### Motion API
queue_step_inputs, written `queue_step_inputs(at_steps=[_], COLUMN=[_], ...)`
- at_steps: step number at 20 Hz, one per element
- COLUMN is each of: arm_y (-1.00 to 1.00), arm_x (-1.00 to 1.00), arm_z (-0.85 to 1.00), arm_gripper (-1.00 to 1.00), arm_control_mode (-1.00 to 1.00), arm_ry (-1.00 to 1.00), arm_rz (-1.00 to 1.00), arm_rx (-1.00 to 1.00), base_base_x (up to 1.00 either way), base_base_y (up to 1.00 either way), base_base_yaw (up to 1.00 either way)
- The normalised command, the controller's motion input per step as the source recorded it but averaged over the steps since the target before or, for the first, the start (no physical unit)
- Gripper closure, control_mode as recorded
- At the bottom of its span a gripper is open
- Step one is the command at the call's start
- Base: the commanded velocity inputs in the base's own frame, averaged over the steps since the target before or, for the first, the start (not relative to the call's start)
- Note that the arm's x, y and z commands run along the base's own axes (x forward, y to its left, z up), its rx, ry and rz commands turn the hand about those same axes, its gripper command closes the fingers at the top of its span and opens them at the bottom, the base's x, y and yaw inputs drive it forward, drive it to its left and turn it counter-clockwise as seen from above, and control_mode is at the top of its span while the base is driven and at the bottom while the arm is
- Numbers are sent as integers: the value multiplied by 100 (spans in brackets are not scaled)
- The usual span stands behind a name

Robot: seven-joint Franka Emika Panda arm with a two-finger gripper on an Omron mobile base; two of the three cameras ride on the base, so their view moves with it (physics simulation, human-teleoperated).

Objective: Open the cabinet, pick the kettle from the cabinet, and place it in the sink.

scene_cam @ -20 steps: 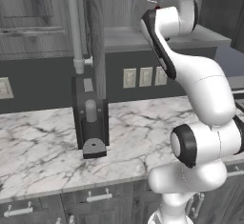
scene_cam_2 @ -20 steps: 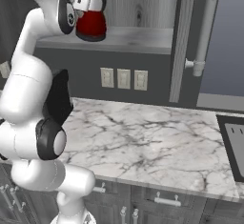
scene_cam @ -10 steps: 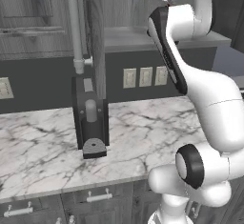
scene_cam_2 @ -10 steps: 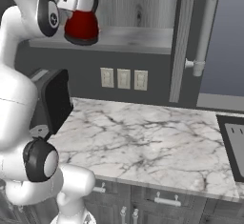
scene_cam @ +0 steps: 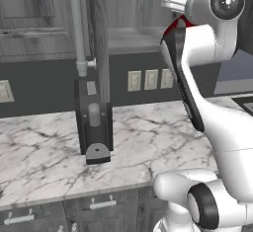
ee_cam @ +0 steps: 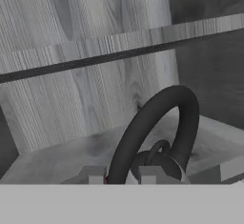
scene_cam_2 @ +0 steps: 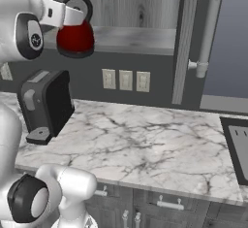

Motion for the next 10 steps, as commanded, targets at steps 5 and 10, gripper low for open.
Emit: queue_step_inputs(at_steps=[5, 10], arm_y=[0, -1], arm_x=[-65, -67], arm_z=[-19, -31], arm_gripper=[100, 100], arm_control_mode=[-100, -100], arm_ry=[0, -7], arm_rz=[-8, -7], arm_rx=[0, 0], base_base_x=[0, 0], base_base_y=[0, 0], base_base_yaw=[0, 0])
